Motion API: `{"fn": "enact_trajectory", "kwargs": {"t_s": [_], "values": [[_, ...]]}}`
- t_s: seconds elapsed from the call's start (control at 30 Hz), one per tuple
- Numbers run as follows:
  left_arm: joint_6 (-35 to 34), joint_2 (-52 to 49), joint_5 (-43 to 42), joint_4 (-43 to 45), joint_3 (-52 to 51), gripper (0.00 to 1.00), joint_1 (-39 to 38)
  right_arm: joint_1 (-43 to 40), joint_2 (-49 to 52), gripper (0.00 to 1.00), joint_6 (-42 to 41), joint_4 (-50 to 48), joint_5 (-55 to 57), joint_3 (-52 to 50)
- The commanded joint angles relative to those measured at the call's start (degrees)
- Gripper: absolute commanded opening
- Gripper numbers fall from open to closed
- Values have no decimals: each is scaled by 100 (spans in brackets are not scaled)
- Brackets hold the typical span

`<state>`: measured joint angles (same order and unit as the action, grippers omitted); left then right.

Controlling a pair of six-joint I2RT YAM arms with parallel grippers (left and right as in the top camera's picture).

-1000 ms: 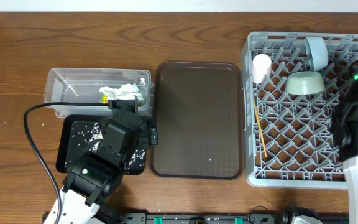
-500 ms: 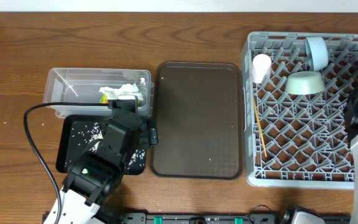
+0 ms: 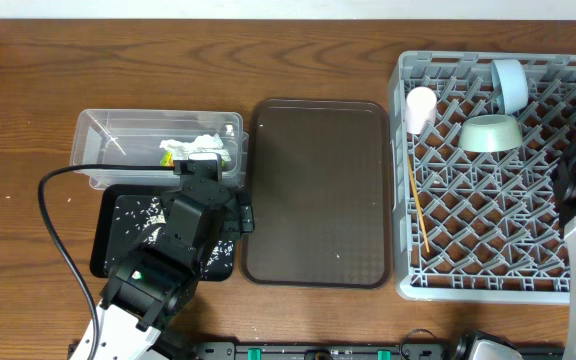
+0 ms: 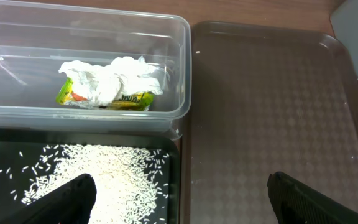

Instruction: Sort waste into correct bins and load items into the dishwasher rack

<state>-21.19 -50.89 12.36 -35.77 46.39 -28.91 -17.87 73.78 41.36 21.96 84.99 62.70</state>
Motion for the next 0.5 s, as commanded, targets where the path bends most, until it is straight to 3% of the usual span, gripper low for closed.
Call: {"fn": "enact_trajectory", "kwargs": {"t_s": [0.0,0.47], "values": [[-55,4,9,0,109,91,22,-92,11,1,-964,273,562,55],[-55,4,9,0,109,91,22,79,17,1,-960,249,173,-1058]]}}
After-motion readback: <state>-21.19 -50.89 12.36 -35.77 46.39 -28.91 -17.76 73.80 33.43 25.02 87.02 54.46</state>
